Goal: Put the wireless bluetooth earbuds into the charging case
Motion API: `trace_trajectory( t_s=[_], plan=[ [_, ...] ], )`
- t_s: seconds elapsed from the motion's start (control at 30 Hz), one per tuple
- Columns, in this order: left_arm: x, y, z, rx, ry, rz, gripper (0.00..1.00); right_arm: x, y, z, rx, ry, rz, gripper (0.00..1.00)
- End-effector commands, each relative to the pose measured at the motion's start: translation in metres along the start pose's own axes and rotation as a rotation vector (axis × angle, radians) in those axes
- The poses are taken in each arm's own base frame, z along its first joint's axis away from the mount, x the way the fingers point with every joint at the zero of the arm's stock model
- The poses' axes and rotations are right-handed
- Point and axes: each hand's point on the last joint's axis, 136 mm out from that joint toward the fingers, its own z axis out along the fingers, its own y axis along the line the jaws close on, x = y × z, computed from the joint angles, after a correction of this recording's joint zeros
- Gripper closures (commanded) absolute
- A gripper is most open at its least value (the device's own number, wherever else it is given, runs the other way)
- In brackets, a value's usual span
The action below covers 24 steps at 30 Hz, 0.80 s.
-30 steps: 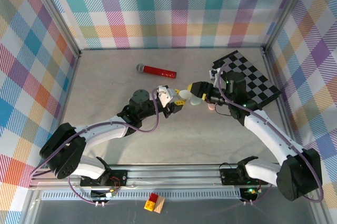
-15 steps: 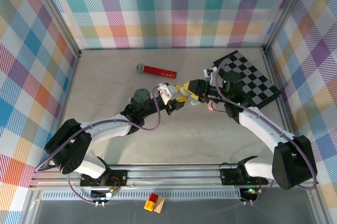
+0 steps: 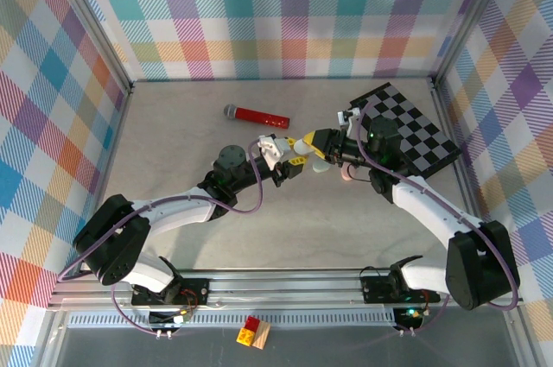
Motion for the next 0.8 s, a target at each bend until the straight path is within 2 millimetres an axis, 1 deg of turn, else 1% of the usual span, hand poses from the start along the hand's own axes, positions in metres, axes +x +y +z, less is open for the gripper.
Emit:
trace_trajectory(
  t_s=[0.0, 0.07, 0.13, 0.2, 0.3, 0.4, 0.47, 0.53, 0.63, 0.77],
  plan=[
    [-0.006, -0.002, 0.004, 0.011, -0.019, 0.020, 0.55, 0.002, 0.003, 0.001, -0.025, 0.003, -0.007, 0.87],
    [-0.006, -0.003, 0.003, 0.014, -0.017, 0.021, 0.49, 0.000, -0.001, 0.000, -0.011, -0.008, 0.002, 0.88],
    [-0.007, -0.003, 0.002, 0.014, -0.010, 0.023, 0.38, -0.002, -0.006, -0.001, 0.006, -0.020, 0.008, 0.89],
    [-0.007, -0.003, 0.001, 0.013, -0.002, 0.025, 0.24, -0.004, -0.013, -0.003, 0.033, -0.032, 0.007, 0.89],
    [-0.008, -0.005, -0.002, 0.019, 0.007, 0.024, 0.13, -0.006, -0.025, -0.006, 0.083, -0.050, -0.007, 0.89],
    [-0.006, -0.007, -0.006, 0.022, 0.019, 0.017, 0.07, -0.008, -0.043, -0.009, 0.164, -0.063, -0.026, 0.88],
    [0.000, -0.008, -0.010, 0.025, 0.044, 0.000, 0.06, -0.009, -0.056, -0.009, 0.210, -0.069, -0.040, 0.88],
    [0.011, -0.007, -0.016, 0.015, 0.079, -0.038, 0.05, -0.010, -0.068, -0.006, 0.236, -0.063, -0.059, 0.88],
    [0.025, -0.005, -0.032, -0.002, 0.101, -0.096, 0.04, -0.013, -0.089, 0.000, 0.285, -0.052, -0.062, 0.88],
    [0.046, 0.000, -0.051, -0.039, 0.190, -0.121, 0.02, -0.019, -0.116, 0.016, 0.317, -0.022, -0.063, 0.88]
  ],
)
